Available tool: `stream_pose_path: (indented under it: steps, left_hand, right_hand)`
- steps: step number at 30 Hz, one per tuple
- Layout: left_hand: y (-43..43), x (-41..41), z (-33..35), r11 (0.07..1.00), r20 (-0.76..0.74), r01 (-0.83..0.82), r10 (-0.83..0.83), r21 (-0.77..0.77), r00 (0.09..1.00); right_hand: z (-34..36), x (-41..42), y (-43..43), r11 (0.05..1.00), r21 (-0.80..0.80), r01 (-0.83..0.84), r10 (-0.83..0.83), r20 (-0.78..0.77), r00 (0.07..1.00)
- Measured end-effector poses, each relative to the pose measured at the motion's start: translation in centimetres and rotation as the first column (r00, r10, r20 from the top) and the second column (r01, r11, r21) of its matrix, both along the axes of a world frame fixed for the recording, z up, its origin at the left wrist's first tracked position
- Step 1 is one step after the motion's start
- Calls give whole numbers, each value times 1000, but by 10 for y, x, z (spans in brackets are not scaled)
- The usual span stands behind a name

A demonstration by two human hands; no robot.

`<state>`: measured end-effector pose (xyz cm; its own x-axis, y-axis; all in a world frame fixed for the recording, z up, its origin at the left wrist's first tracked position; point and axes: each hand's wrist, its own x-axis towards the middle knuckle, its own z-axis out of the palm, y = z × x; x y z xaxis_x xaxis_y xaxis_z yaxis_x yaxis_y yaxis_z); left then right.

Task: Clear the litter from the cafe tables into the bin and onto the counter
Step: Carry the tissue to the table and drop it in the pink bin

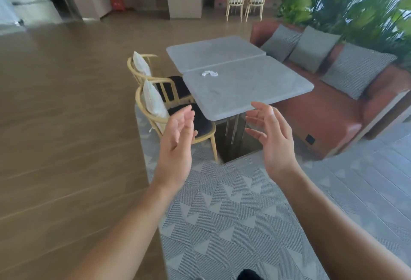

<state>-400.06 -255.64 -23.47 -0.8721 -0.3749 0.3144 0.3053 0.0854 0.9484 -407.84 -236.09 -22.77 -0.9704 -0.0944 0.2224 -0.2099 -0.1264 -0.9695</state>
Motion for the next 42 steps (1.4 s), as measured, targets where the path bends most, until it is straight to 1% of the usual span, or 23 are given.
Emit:
stream_pose_path:
  steps: [7, 11, 14, 18, 21, 26, 30, 35, 39, 42]
  left_hand:
    - [-18, -139, -18, 999, 58, 37, -37, -6, 998]
    - [-17, -233, -32, 999, 84, 7, -3, -37, 996]
    - [-12, -304, -39, 1000, 108, 0, 3, -27, 994]
    - [-3, -390, -39, 1000, 109, -31, 31, -6, 994]
    - [0, -440, -40, 999, 117, -54, 54, -5, 992]
    - [-7, -504, -47, 997, 147, -77, 77, -6, 986]
    - [-13, -550, -52, 997, 153, -52, 60, -56, 986]
    - [-33, -613, -67, 995, 179, -50, 64, -85, 982]
    - [-59, -666, -84, 986, 227, -57, 93, -157, 970]
    - [-87, -716, -105, 981, 298, -38, 95, -189, 950]
  right_hand:
    - [-19, -129, -21, 999, -8, 33, -33, 31, 999]
    - [-34, -222, -20, 999, -22, 25, -24, 39, 999]
    - [-39, -297, -18, 999, -35, 2, 0, 64, 998]
    - [-32, -393, -14, 998, -55, -5, 10, 82, 997]
    - [-26, -449, -13, 999, -46, -7, 11, 82, 997]
    - [-34, -512, -10, 1000, -25, -15, 18, 89, 996]
    - [-43, -549, -15, 1000, -13, -23, 25, 109, 994]
    - [-55, -603, -28, 1000, 10, 15, -16, 139, 990]
    - [-65, -650, -49, 999, 20, 46, -48, 180, 982]
    - [-77, -690, -78, 998, 36, 45, -52, 228, 972]
